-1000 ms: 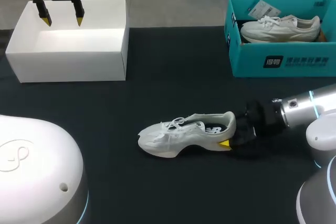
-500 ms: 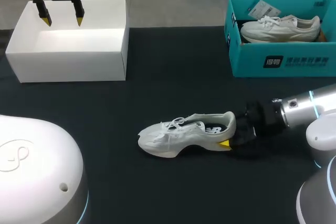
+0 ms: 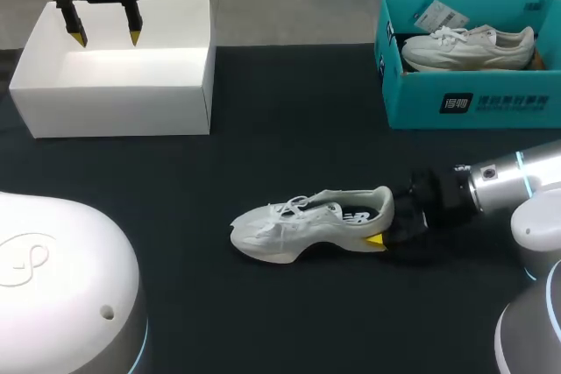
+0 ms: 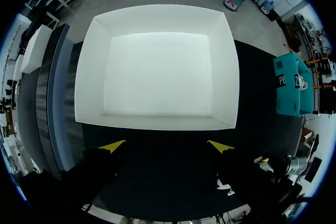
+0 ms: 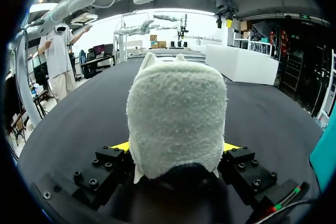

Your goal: Take the shoe out of the shoebox, open the shoe tongue, remove and reinsert the insole, then place the shoe into the shoebox

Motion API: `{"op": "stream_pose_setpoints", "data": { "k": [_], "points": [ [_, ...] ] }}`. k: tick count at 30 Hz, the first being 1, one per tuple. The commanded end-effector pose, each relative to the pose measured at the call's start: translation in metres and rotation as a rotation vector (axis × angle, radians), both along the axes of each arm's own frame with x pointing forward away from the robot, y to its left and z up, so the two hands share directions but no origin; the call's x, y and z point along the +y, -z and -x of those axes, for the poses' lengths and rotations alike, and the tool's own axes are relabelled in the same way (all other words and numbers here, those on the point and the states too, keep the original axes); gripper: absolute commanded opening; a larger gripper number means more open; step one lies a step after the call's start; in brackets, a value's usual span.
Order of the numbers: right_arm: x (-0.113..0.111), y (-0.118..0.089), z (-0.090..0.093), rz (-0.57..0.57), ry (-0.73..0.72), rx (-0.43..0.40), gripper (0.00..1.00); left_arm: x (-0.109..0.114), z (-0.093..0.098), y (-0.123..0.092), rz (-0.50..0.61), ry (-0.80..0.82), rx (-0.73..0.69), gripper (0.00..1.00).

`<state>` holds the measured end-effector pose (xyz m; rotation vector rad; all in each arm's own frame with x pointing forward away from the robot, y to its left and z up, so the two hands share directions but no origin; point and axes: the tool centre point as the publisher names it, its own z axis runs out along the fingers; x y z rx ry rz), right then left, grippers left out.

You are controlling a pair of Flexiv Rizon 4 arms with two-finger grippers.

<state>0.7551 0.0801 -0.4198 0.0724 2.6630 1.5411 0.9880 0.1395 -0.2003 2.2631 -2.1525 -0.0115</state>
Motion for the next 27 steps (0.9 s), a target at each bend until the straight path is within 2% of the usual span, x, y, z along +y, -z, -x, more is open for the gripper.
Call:
{"op": "stream_pose_setpoints", "data": {
  "k": [1,8,15,22,27],
  "points": [
    [0.002,0.000,0.001,0.004,0.004,-0.001,0.00,-0.007,0.031,-0.004,0.017,-0.024,-0.034,1.00],
    [0.002,0.000,0.001,0.004,0.004,-0.001,0.00,-0.026,0.062,-0.002,-0.065,-0.069,-0.038,1.00],
    [0.002,0.000,0.001,0.004,0.004,-0.001,0.00,-0.041,0.076,0.007,-0.069,-0.075,-0.060,1.00],
    [0.002,0.000,0.001,0.004,0.004,-0.001,0.00,-0.056,0.103,0.014,-0.038,-0.074,-0.067,1.00],
    [0.002,0.000,0.001,0.004,0.004,-0.001,0.00,-0.065,0.117,0.017,-0.076,-0.041,-0.047,1.00]
  ]
}}
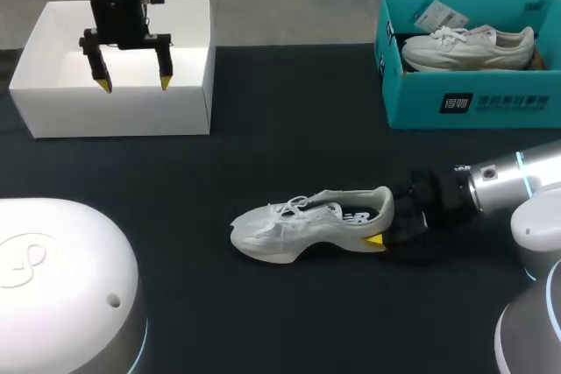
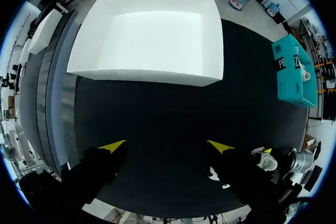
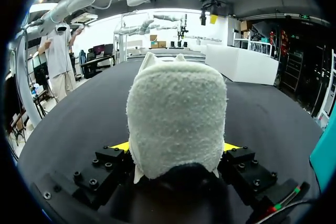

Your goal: Take the shoe out of the shoebox, open the shoe tongue, remove and reinsert the insole, then place the shoe into the shoebox

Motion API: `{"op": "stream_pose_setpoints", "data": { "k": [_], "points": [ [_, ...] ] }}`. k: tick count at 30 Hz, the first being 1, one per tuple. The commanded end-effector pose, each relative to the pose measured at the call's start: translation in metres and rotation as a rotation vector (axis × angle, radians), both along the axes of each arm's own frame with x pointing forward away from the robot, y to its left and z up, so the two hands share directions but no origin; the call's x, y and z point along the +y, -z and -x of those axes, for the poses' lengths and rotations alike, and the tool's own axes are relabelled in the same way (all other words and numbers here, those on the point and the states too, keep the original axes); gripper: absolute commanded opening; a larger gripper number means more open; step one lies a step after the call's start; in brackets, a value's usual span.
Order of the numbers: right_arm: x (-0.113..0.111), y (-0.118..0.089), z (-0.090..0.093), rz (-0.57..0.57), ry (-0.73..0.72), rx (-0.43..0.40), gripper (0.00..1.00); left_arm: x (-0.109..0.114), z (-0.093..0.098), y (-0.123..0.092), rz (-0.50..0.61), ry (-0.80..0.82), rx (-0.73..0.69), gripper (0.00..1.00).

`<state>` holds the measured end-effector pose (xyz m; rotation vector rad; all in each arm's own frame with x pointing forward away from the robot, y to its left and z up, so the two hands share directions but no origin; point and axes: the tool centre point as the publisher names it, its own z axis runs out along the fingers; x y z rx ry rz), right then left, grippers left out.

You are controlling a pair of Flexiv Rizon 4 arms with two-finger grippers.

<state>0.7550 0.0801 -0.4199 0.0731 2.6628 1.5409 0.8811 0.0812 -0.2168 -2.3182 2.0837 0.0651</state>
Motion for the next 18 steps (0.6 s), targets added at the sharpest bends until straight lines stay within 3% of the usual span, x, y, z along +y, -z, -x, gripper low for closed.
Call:
{"op": "stream_pose_setpoints", "data": {
  "k": [1,17,18],
  "points": [
    [0.0018,-0.0003,0.0008,0.004,0.003,-0.001,0.00,-0.0066,0.0103,0.0001,-0.022,0.016,-0.042,1.00],
    [0.0018,-0.0003,0.0008,0.004,0.003,-0.001,0.00,-0.0066,0.0103,0.0001,-0.022,0.016,-0.042,1.00],
    [0.0018,-0.0003,0.0008,0.004,0.003,-0.001,0.00,-0.0141,0.0177,0.0031,-0.037,0.019,-0.055,1.00]
  ]
}}
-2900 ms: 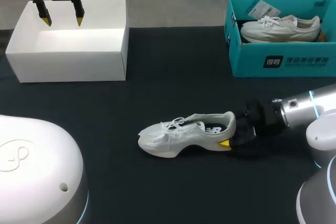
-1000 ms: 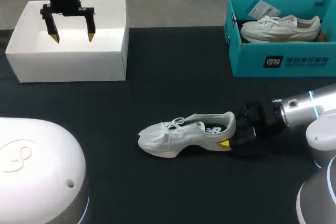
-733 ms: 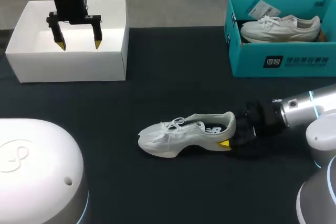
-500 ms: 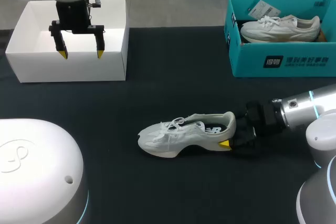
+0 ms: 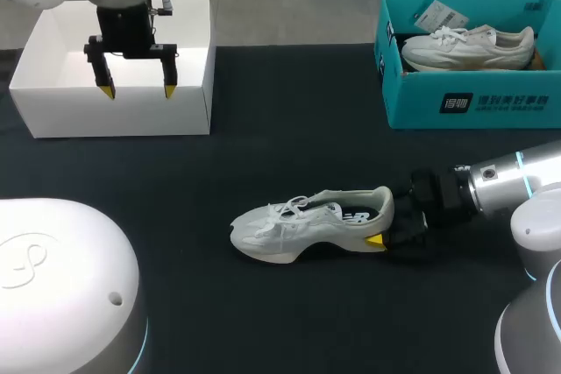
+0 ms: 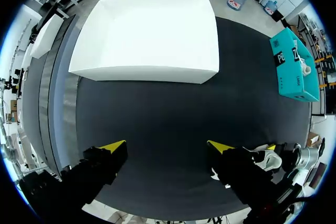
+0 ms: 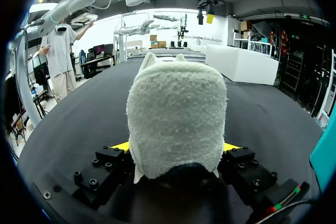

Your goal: Take the shoe out of the shoebox, open the shoe tongue, remove and reinsert the insole, then place the shoe into the shoebox

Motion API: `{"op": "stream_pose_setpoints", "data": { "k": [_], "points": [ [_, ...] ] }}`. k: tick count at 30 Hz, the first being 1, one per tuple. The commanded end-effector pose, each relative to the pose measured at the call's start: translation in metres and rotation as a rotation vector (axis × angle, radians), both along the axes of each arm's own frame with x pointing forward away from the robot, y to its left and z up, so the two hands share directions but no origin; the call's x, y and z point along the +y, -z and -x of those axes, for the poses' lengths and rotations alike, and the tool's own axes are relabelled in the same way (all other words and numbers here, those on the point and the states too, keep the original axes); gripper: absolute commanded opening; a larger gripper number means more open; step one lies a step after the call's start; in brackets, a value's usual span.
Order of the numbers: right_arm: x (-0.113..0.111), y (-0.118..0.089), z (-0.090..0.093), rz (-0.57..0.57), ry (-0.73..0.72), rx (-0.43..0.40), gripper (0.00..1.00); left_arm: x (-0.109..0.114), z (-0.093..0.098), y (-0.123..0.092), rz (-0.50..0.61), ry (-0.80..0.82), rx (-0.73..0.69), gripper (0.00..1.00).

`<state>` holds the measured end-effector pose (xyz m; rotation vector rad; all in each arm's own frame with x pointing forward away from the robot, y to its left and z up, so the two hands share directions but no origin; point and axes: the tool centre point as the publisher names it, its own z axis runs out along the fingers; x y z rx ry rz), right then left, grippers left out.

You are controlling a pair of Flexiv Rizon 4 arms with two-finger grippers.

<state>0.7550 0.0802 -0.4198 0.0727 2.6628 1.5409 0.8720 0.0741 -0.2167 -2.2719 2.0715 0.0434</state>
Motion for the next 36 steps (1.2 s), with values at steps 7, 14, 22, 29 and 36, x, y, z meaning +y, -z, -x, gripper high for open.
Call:
{"op": "stream_pose_setpoints", "data": {
  "k": [7,14,22,29,36],
  "points": [
    [0.002,0.000,0.001,0.004,0.003,-0.001,0.00,-0.039,0.040,0.015,0.010,0.037,-0.025,1.00],
    [0.002,0.000,0.001,0.004,0.003,-0.001,0.00,-0.071,0.068,0.025,0.067,0.096,-0.007,1.00],
    [0.002,0.000,0.001,0.004,0.003,-0.001,0.00,-0.107,0.091,0.041,0.032,0.150,0.035,1.00],
    [0.002,0.000,0.001,0.004,0.003,-0.001,0.00,-0.138,0.108,0.054,0.008,0.211,0.022,1.00],
    [0.002,0.000,0.001,0.004,0.003,-0.001,0.00,-0.167,0.118,0.060,0.056,0.224,0.042,1.00]
  ]
}}
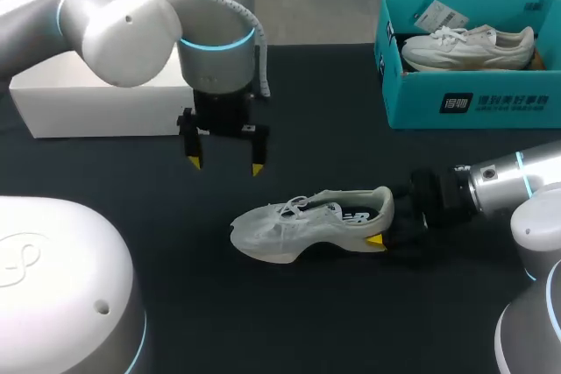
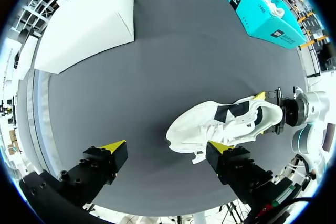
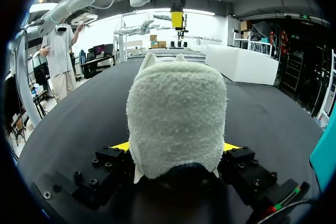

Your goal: Take the shoe out of the shoebox, open the shoe tongue, remove and reinsert the insole, then place the shoe into the shoebox

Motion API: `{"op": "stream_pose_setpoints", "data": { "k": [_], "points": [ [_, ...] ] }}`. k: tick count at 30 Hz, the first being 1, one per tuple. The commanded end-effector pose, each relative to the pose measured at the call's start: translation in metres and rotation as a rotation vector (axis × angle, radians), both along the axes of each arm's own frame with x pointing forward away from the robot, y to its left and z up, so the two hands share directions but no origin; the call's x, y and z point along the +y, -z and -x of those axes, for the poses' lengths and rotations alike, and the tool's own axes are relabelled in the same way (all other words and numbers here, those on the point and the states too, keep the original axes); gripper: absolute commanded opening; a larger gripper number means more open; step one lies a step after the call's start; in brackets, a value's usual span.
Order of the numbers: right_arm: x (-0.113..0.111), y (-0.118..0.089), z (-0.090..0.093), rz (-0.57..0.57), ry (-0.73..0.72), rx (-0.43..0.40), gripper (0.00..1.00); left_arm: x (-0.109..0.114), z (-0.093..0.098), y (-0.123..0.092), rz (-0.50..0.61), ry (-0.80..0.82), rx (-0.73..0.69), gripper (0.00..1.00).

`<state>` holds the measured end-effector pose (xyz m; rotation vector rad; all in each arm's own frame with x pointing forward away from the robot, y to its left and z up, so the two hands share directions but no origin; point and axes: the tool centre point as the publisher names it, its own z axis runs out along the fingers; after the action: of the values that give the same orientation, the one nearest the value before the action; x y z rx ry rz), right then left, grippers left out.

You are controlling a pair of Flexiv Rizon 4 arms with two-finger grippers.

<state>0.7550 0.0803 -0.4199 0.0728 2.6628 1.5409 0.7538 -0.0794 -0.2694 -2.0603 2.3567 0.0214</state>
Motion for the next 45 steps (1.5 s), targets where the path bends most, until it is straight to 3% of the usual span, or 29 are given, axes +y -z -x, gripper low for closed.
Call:
{"op": "stream_pose_setpoints", "data": {
  "k": [1,16,37,45],
  "points": [
    [0.002,0.000,0.001,0.004,0.003,-0.001,0.00,-0.017,0.001,0.008,0.013,0.011,0.018,1.00],
    [0.002,0.000,0.001,0.004,0.003,-0.001,0.00,-0.071,0.020,0.014,0.042,0.065,0.013,1.00],
    [0.002,0.000,0.001,0.004,0.003,-0.001,0.00,-0.141,0.021,0.047,-0.008,0.187,-0.028,1.00],
    [0.002,0.000,0.001,0.004,0.003,-0.001,0.00,-0.162,0.012,0.057,-0.030,0.248,-0.053,1.00]
  ]
}}
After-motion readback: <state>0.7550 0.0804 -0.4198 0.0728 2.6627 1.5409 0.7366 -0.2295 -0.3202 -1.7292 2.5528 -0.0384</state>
